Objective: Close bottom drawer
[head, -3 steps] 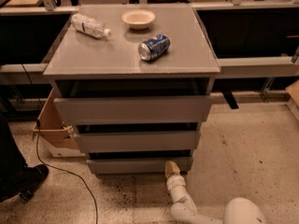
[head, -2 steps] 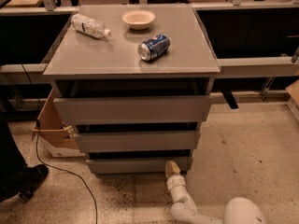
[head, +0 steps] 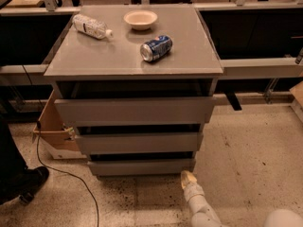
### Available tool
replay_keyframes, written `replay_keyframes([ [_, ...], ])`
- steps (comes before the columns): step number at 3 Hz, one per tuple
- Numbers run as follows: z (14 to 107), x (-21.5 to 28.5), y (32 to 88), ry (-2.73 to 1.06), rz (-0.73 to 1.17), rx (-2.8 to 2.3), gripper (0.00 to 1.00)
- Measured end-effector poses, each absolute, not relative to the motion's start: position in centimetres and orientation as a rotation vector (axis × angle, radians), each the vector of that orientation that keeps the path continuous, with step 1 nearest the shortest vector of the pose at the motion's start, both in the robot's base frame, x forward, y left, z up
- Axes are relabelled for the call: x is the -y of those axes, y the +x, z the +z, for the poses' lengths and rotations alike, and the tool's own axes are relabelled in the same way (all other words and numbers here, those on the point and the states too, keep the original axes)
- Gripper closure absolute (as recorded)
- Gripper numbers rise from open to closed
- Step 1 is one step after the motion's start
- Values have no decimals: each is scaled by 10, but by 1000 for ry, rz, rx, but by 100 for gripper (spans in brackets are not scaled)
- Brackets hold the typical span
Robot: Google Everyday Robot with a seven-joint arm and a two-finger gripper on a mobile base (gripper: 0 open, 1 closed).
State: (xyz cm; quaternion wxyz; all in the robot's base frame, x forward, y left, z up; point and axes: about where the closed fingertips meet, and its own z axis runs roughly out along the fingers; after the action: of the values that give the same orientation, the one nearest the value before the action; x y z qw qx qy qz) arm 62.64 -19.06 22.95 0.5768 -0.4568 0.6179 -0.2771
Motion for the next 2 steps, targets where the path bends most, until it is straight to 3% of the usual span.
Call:
replay_keyframes([
  [1, 261, 221, 576, -1213, -639, -1513, 100],
  [2, 259, 198, 562, -1229, -587, -1509, 100],
])
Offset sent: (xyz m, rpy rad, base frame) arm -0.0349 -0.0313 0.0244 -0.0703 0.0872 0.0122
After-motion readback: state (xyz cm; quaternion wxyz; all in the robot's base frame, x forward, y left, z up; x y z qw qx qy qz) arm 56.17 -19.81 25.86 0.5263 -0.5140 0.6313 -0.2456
